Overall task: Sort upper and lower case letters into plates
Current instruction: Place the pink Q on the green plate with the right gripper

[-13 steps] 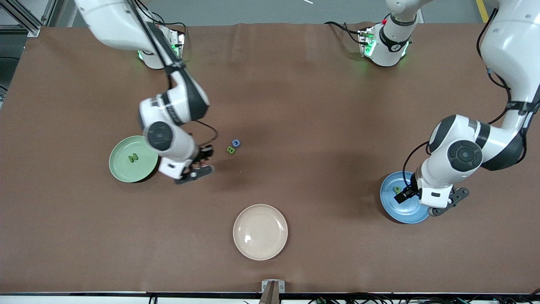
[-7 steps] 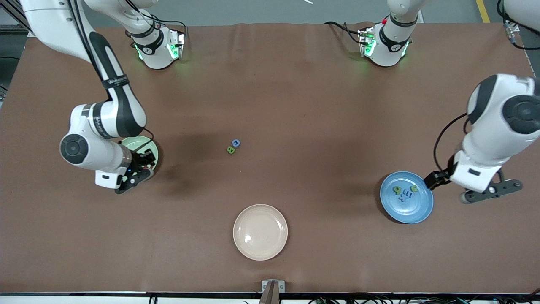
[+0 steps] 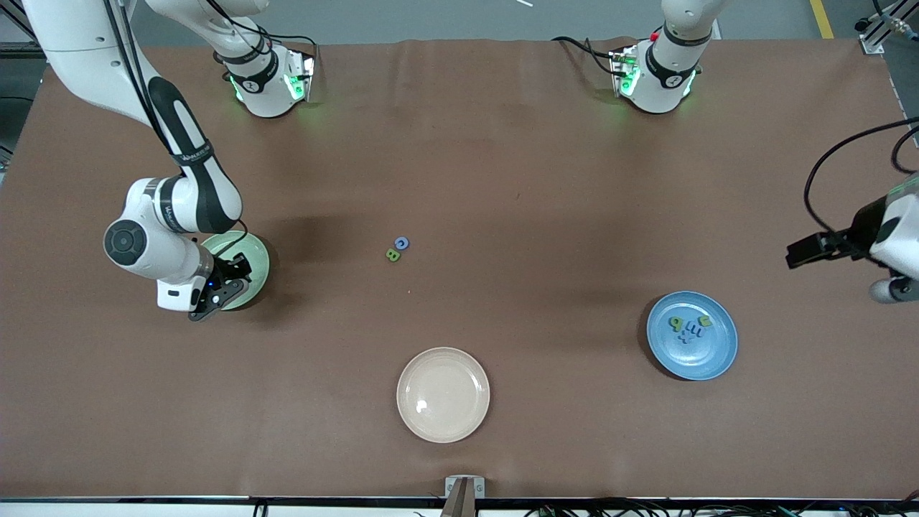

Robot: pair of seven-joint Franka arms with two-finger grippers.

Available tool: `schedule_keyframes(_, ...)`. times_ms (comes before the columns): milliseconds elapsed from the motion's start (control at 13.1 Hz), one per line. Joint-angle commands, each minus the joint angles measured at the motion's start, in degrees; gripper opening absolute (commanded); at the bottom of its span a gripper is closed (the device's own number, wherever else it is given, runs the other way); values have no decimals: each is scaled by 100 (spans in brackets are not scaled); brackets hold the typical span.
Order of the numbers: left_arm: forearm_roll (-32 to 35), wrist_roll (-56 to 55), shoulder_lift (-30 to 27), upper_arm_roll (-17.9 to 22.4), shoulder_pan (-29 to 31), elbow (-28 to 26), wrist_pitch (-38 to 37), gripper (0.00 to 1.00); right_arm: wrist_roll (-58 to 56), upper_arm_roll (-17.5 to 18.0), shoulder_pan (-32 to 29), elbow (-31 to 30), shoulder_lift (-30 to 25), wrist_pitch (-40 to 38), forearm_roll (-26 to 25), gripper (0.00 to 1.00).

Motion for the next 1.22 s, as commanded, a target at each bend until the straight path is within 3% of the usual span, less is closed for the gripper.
schedule_keyframes(0,-227,200,-470,-56,112,-4,-320,100,-61,128,-158,-172,71,188,-83,21)
schedule_keyframes(305,-499,235,-787,-30,94,-13,-479,100,-61,128,-150,-234,80,215,-83,25)
schedule_keyframes(382,-543,252,-936,23,24,-22,-479,100,-52,128,-150,-225,62,162,-83,39)
schedule_keyframes(458,-613,253,-1120,328,-289,-48,-479,100,-52,128,-150,-225,-16,110,-83,74)
schedule_keyframes(534,-649,253,-1200,923,-815,-31,-479,100,-52,137,-158,-208,-182,-152,-83,100)
schedule_keyframes(687,-1103,287,-1472,2364,-1958,-48,-479,100,123,155,-80,-94,-700,-907,-74,100)
schedule_keyframes(916,-1474,384,-1613,3762,-3083,-75,-479,100,1349,181,472,-76,-1316,-1629,-74,100)
schedule_keyframes(992,-1553,428,-1727,4194,-3479,-205,-496,100,1955,190,727,-76,-1387,-1805,-66,100)
schedule_keyframes(1145,-1712,516,-1947,4382,-3675,-504,-479,100,3526,190,1447,-85,-1423,-1860,-48,100)
